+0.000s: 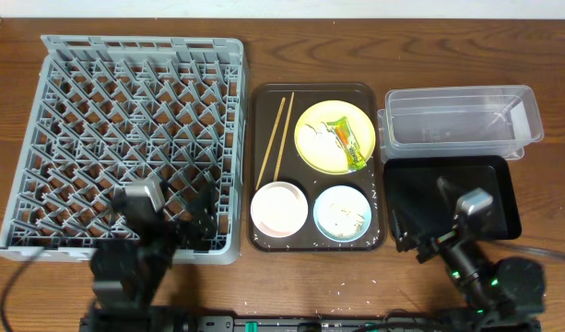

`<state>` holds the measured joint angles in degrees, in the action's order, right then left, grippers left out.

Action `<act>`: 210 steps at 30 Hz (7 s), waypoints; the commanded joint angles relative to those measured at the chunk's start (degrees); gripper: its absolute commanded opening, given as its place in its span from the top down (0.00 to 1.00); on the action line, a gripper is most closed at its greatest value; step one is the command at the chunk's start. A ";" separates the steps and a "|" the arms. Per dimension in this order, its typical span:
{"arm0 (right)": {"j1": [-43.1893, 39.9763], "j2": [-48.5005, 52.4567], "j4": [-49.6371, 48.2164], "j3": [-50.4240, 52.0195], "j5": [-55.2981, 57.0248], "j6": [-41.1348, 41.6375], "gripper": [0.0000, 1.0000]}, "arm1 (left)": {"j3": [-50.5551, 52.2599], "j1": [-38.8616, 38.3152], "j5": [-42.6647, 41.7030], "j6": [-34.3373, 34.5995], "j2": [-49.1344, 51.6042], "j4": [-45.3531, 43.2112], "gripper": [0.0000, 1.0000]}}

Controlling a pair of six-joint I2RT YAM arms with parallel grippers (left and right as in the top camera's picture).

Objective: Sort waste into correct bins and load items into the dishwasher

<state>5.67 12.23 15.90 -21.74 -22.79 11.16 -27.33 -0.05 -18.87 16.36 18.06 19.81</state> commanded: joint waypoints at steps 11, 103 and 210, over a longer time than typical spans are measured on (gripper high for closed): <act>1.64 51.95 31.93 -44.63 -1.95 -3.65 0.01 | -45.07 0.24 -15.69 -1.03 39.91 34.84 0.04; 22.69 100.32 1.46 -50.23 26.12 16.35 0.99 | -45.55 0.26 -15.85 -1.03 42.16 39.74 0.04; 18.38 62.03 -6.99 -49.40 -44.65 4.42 0.99 | -45.55 -8.92 -71.10 3.91 49.88 14.58 0.09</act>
<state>23.20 74.59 9.45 -70.76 -70.37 12.67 -71.81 -8.75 -88.62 19.94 68.14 34.50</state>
